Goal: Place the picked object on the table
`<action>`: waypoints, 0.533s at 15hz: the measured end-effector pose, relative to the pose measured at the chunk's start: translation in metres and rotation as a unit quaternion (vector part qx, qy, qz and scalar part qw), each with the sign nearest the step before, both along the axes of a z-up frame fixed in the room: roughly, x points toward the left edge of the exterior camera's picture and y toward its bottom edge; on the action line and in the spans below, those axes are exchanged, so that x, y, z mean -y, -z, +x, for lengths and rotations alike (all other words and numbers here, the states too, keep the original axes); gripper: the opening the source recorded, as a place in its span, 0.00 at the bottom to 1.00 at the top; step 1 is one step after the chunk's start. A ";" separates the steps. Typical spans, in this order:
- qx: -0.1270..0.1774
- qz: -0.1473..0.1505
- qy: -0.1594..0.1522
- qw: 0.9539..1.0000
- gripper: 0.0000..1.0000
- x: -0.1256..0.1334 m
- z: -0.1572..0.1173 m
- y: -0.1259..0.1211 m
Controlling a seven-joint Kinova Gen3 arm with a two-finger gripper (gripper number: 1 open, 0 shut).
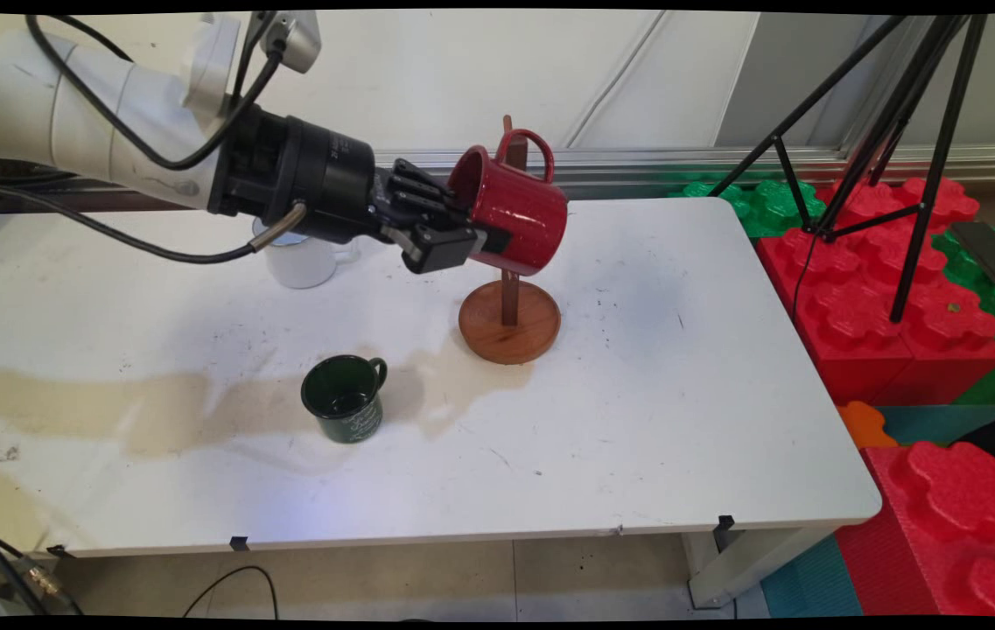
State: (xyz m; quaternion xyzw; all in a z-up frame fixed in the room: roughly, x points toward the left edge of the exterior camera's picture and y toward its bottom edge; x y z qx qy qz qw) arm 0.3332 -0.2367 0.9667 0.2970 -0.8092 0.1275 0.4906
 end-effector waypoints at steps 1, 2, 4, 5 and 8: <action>0.000 0.001 0.002 1.000 0.00 -0.003 -0.001 -0.001; 0.000 0.001 0.003 1.000 0.00 -0.006 -0.003 -0.002; 0.002 0.003 0.007 1.000 0.00 -0.014 -0.006 -0.004; 0.004 0.004 0.008 1.000 0.00 -0.018 -0.007 -0.005; 0.011 0.004 0.014 1.000 0.00 -0.026 -0.007 -0.007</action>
